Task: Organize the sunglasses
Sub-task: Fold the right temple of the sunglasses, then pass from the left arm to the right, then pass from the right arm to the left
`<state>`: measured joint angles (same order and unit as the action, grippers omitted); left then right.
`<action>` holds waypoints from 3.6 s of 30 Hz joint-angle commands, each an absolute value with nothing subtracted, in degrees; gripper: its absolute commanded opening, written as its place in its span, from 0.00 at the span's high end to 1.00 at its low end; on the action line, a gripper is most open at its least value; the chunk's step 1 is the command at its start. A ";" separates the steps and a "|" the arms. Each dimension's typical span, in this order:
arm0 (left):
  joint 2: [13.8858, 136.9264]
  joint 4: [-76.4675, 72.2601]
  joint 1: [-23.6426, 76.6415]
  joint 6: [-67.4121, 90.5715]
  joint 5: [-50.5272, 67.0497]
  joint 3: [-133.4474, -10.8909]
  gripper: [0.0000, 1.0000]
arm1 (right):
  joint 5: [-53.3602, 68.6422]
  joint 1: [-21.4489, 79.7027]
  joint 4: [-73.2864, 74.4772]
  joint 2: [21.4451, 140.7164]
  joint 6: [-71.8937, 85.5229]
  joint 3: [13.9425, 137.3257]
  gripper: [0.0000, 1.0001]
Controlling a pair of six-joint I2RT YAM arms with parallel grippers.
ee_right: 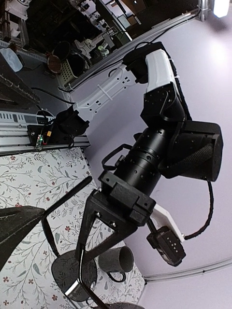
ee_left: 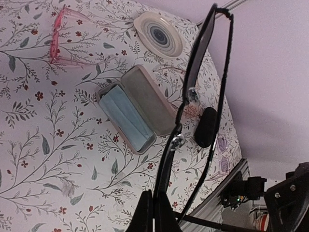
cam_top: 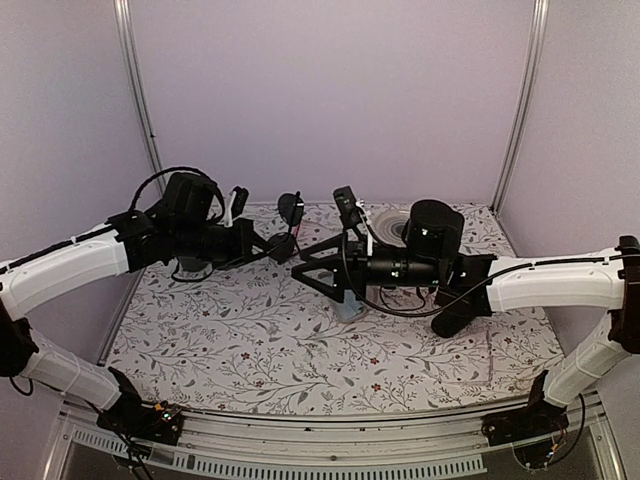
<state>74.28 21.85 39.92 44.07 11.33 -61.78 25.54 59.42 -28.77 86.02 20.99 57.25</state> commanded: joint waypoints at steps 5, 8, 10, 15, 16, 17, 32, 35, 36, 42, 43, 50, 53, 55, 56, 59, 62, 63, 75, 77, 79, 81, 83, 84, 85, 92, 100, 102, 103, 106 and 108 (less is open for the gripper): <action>75.41 17.27 40.82 40.62 19.22 -63.39 1.00 | 34.58 52.99 -32.78 90.90 20.79 62.48 0.29; 75.07 14.94 40.87 39.75 21.87 -62.17 1.00 | 34.80 51.47 -32.65 92.54 20.79 63.98 0.28; 74.78 13.01 41.02 39.29 24.81 -61.26 1.00 | 34.76 50.84 -32.06 93.89 20.83 65.14 0.28; 73.73 10.76 41.57 36.92 27.12 -59.26 1.00 | 33.20 49.88 -30.42 96.33 21.82 67.49 0.27; 73.41 10.80 41.57 36.65 26.97 -58.81 1.00 | 32.63 49.72 -29.84 96.49 22.01 67.95 0.27; 73.02 10.85 41.57 36.56 26.62 -58.54 1.00 | 32.20 49.56 -29.22 96.50 22.11 68.16 0.27; 70.84 8.06 41.66 37.14 25.43 -55.20 1.00 | 21.94 48.74 -17.77 86.26 23.62 62.71 0.31; 70.55 7.97 41.61 37.72 25.37 -55.20 1.00 | 21.69 48.69 -17.58 86.34 24.91 62.31 0.34; 70.39 7.79 41.65 37.99 25.58 -55.07 1.00 | 21.75 48.71 -17.58 86.50 25.21 62.31 0.35; 68.95 6.21 41.75 38.85 27.46 -53.46 1.00 | 24.58 48.70 -18.19 88.41 26.53 63.63 0.49; 68.65 6.24 41.81 38.80 27.43 -53.18 1.00 | 25.14 48.63 -18.24 88.68 26.58 63.91 0.50; 66.81 4.98 42.01 39.30 28.58 -51.71 1.00 | 26.96 48.14 -19.06 90.40 28.41 65.65 0.55; 66.58 3.67 41.99 40.17 29.13 -51.02 1.00 | 29.82 48.14 -21.35 91.40 29.01 65.83 0.57; 66.60 3.08 42.01 40.71 29.44 -50.61 1.00 | 31.93 48.12 -23.21 92.15 29.62 65.83 0.60; 66.62 2.82 42.01 40.90 29.51 -50.43 1.00 | 32.93 48.09 -24.21 92.42 30.01 65.79 0.62; 66.62 2.15 42.01 41.50 29.77 -49.95 1.00 | 34.83 48.15 -26.38 93.04 31.03 65.70 0.68; 66.41 1.49 42.01 41.90 30.10 -49.48 1.00 | 35.19 48.15 -27.32 93.40 31.43 65.66 0.75; 66.32 1.31 41.97 42.00 30.14 -49.34 1.00 | 35.29 48.14 -27.40 93.53 31.57 65.65 0.76; 66.01 1.61 42.01 42.41 28.21 -48.52 1.00 | 35.86 47.89 -29.07 94.77 33.08 65.32 0.93; 65.79 2.30 42.01 42.29 27.01 -48.29 0.98 | 36.15 47.31 -29.11 94.70 33.96 64.86 0.94; 65.38 2.95 42.01 42.10 25.53 -47.97 0.93 | 36.47 46.62 -29.17 94.19 35.01 63.98 0.96; 64.94 3.66 41.92 41.95 23.91 -47.46 0.87 | 36.90 45.60 -29.10 93.47 36.17 62.89 0.98; 64.57 4.54 41.92 41.78 22.09 -47.02 0.77 | 37.63 44.66 -28.89 92.86 37.03 61.77 0.98; 64.40 4.79 41.82 41.69 21.39 -46.76 0.72 | 38.30 44.13 -28.77 92.63 37.23 61.26 0.99; 64.28 4.83 41.83 41.60 20.97 -46.33 0.66 | 38.99 43.57 -28.69 92.37 37.54 60.73 0.99; 63.74 6.01 41.65 39.27 18.39 -45.99 0.40 | 43.44 39.66 -21.57 91.14 35.08 59.33 1.00; 64.61 1.45 41.75 34.02 22.00 -46.15 0.36 | 48.51 37.22 -12.55 91.12 27.75 61.74 1.00; 66.02 -0.34 41.83 32.96 23.88 -47.04 0.37 | 49.45 37.18 -9.37 91.70 26.09 63.15 1.00; 66.92 -1.26 41.98 32.46 24.89 -47.93 0.39 | 49.73 37.22 -7.76 92.06 25.38 64.05 1.00; 70.64 -3.89 42.49 31.65 27.70 -50.20 0.43 | 49.79 37.18 -3.46 93.00 22.35 66.46 1.00; 73.80 -4.70 43.34 31.13 28.52 -52.33 0.47 | 48.99 37.19 -1.93 93.39 21.45 67.32 1.00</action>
